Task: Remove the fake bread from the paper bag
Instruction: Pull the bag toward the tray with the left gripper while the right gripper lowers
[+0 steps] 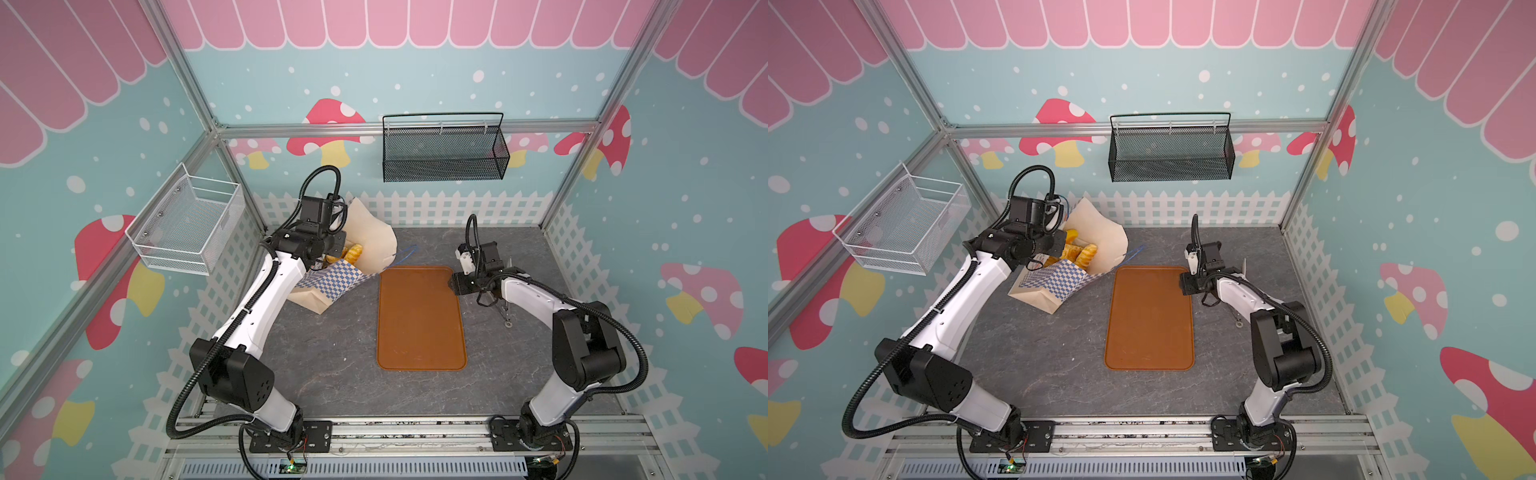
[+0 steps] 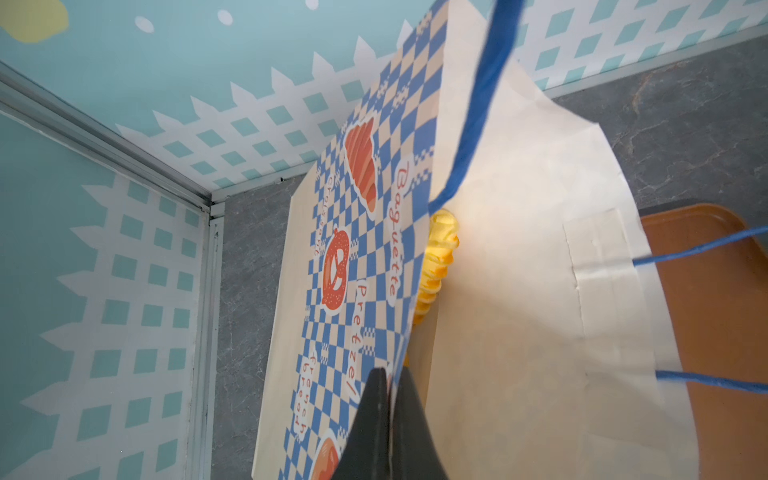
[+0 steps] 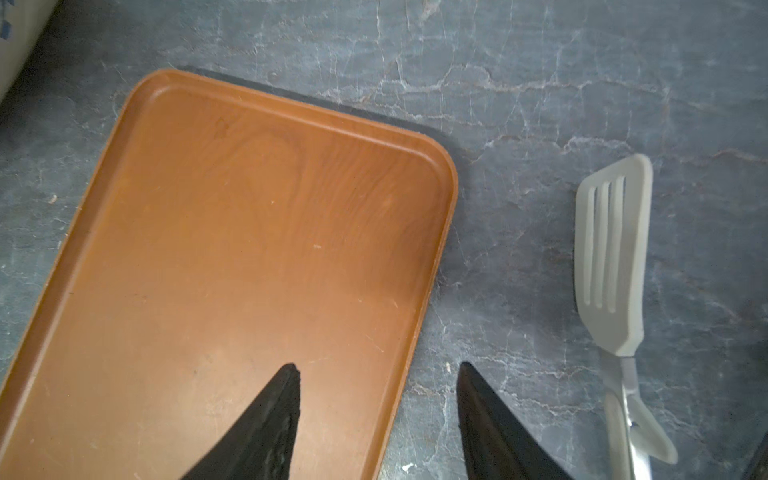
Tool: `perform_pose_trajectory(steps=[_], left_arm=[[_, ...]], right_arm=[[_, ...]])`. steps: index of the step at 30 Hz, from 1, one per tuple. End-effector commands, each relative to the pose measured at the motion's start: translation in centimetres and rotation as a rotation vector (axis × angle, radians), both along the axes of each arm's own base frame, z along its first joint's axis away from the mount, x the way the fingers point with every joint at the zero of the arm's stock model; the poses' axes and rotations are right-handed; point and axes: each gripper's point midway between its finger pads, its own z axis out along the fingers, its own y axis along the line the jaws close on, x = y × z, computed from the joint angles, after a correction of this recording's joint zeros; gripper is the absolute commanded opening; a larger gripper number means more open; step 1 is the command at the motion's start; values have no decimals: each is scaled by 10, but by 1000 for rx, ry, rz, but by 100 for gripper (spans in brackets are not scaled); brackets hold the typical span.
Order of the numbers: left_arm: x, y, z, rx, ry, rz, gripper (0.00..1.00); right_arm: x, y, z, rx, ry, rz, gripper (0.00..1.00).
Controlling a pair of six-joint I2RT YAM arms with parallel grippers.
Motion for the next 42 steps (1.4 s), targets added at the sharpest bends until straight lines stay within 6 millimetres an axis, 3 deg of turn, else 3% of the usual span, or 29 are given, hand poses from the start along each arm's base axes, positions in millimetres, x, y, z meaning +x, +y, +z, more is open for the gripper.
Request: perform_pose_trajectory(steps=[1,9,13,15,19,22,29,42], left_arm=[[-9,-14,-1,-33,-29,-44,0],[-19,-43,-7,-10,-67,-107,0],[-18,-53,-13,24,-70,-126,0],[-20,-69,-17,11,-66,-161,0],[-21,-88,-21,-2,-72,-200,0],[-22,-98,-21,6,-83,-219,0],[-22,-92,-8,38,-131,-220,0],[-39,-64,-6,52,-138,-178,0]], right_arm=[[-6,-5,-5,-31,17,-18,62],[-13,-24,-37,-125,102,-81,58],[-10,-23,-46,-129,114,-82,53],[-6,-22,-50,-127,115,-83,51],[9,-18,-59,-130,117,-83,41],[21,-17,-68,-143,128,-96,26],[47,-26,-73,-179,134,-162,0],[88,-72,-66,-172,116,-357,0]])
